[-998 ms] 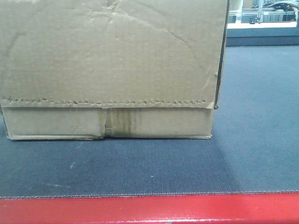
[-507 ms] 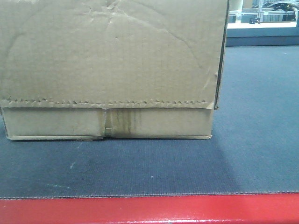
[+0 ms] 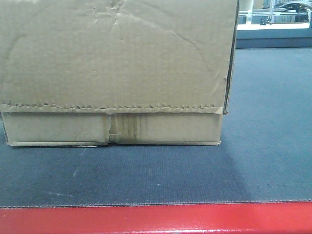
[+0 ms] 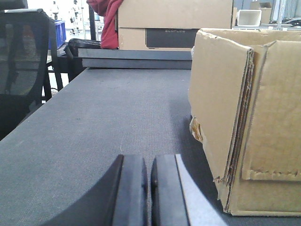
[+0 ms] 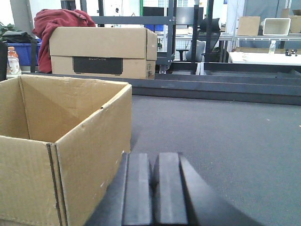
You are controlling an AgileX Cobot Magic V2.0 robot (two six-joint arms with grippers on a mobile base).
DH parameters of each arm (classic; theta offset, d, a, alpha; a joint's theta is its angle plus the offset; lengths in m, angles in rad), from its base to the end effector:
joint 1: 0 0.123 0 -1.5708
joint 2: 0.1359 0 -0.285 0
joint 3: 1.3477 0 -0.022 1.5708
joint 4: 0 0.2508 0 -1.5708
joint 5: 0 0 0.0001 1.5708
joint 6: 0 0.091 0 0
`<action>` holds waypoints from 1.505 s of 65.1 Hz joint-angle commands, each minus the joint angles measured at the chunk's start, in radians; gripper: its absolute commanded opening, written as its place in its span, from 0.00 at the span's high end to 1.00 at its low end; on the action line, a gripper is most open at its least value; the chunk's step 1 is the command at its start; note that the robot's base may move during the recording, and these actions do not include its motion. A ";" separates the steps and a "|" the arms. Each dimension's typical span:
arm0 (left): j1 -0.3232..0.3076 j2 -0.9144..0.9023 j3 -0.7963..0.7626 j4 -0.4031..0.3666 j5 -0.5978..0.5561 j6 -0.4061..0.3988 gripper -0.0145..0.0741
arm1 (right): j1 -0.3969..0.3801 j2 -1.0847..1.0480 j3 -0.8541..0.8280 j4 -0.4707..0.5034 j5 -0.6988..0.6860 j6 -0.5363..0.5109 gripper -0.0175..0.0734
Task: Grab carton from right shelf to conveyor
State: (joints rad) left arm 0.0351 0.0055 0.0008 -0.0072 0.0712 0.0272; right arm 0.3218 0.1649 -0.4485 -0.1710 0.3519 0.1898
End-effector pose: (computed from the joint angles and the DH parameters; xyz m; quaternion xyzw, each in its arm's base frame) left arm 0.0570 0.0020 0.2061 -0.0051 0.7037 0.0194 0.7103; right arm 0.0438 0.0090 0.3209 -0.0811 0.6940 0.1046 0.7077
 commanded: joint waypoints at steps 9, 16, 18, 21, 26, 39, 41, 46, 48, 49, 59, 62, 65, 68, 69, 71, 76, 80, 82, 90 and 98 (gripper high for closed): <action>0.003 -0.005 -0.001 -0.006 -0.018 0.003 0.81 | -0.076 -0.007 0.025 0.074 -0.009 -0.090 0.88; 0.003 -0.005 -0.001 -0.006 -0.018 0.003 0.81 | -0.165 -0.013 0.093 0.214 -0.039 -0.256 0.88; 0.003 -0.005 -0.001 -0.006 -0.018 0.003 0.81 | -0.187 -0.018 0.121 0.234 -0.056 -0.273 0.88; 0.003 -0.005 -0.001 -0.006 -0.018 0.003 0.81 | -0.225 -0.034 0.189 0.255 -0.102 -0.273 0.88; 0.003 -0.005 -0.001 -0.006 -0.018 0.003 0.81 | -0.259 -0.070 0.274 0.259 -0.155 -0.273 0.88; 0.003 -0.005 -0.001 -0.006 -0.018 0.003 0.81 | -0.270 -0.165 0.445 0.259 -0.240 -0.273 0.88; 0.003 -0.005 -0.001 -0.006 -0.018 0.003 0.81 | -0.270 -0.165 0.448 0.259 -0.259 -0.273 0.88; 0.003 -0.005 -0.001 -0.006 -0.018 0.003 0.81 | -0.270 -0.165 0.448 0.259 -0.240 -0.273 0.88; 0.003 -0.005 -0.001 -0.006 -0.018 0.003 0.81 | -0.270 -0.165 0.448 0.259 -0.243 -0.273 0.88; 0.003 -0.005 -0.001 -0.006 -0.018 0.003 0.81 | -0.270 -0.165 0.448 0.259 -0.243 -0.273 0.88; 0.003 -0.005 -0.001 -0.006 -0.018 0.003 0.81 | -0.270 -0.165 0.448 0.259 -0.257 -0.273 0.88; 0.003 -0.005 -0.001 -0.006 -0.018 0.003 0.81 | -0.270 -0.165 0.448 0.259 -0.257 -0.273 0.88; 0.003 -0.005 -0.001 -0.006 -0.018 0.003 0.81 | -0.270 -0.165 0.448 0.259 -0.255 -0.273 0.88; 0.003 -0.005 -0.001 -0.006 -0.018 0.003 0.81 | -0.270 -0.165 0.448 0.259 -0.255 -0.273 0.88; 0.003 -0.005 -0.001 -0.006 -0.018 0.003 0.81 | -0.270 -0.165 0.448 0.259 -0.255 -0.273 0.88; 0.003 -0.005 -0.001 -0.006 -0.018 0.003 0.81 | -0.270 -0.165 0.448 0.259 -0.255 -0.273 0.88; 0.003 -0.005 -0.001 -0.006 -0.018 0.003 0.81 | -0.270 -0.165 0.448 0.259 -0.255 -0.273 0.88; 0.003 -0.005 -0.001 -0.006 -0.018 0.003 0.81 | -0.270 -0.165 0.448 0.259 -0.255 -0.273 0.88; 0.003 -0.005 -0.001 -0.006 -0.018 0.003 0.81 | -0.270 -0.165 0.448 0.259 -0.255 -0.273 0.88; 0.003 -0.005 -0.001 -0.006 -0.018 0.003 0.81 | -0.270 -0.165 0.448 0.259 -0.255 -0.273 0.88; 0.003 -0.005 -0.001 -0.006 -0.018 0.003 0.81 | -0.270 -0.165 0.448 0.259 -0.255 -0.273 0.88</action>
State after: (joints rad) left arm 0.0351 0.0055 0.0024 -0.0072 0.0688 0.0272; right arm 0.0558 0.0070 0.0000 0.0834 0.1280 -0.0736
